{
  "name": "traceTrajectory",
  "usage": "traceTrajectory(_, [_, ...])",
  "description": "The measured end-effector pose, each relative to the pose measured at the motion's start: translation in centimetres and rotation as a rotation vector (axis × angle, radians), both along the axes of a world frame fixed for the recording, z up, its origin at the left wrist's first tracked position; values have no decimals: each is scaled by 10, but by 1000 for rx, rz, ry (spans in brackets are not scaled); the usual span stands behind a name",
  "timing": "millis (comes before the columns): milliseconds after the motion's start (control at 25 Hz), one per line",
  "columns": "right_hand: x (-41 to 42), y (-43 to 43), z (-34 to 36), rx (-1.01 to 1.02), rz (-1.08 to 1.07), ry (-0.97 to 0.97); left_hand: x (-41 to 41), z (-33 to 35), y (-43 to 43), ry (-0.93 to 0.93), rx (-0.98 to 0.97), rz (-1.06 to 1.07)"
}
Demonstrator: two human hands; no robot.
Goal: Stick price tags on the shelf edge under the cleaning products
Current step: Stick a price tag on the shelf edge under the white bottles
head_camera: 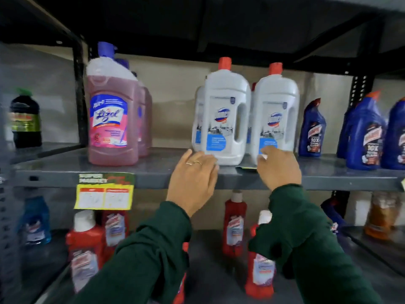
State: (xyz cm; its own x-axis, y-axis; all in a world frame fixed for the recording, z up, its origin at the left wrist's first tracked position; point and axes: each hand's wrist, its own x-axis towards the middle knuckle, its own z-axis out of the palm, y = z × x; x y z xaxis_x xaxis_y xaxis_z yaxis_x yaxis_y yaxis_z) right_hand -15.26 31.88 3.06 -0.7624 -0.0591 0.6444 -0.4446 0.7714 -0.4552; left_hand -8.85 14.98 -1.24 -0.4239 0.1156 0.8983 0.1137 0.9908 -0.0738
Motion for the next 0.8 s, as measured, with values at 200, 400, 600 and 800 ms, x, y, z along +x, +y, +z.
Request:
traceTrajectory(200, [-39,41,-4,144,96,-213,-41,-5,68,-91,-15,98])
traceTrajectory(400, [-51,51,-7,275,195,-170,-47,-10,74,-79,-105,243])
traceTrajectory(600, [-47,55,-6,-17,346,-159,-46,-13,78,-14,-124,184])
traceTrajectory(800, [-42,56,-15,-484,481,-112,-46,-11,77,-79,78,174])
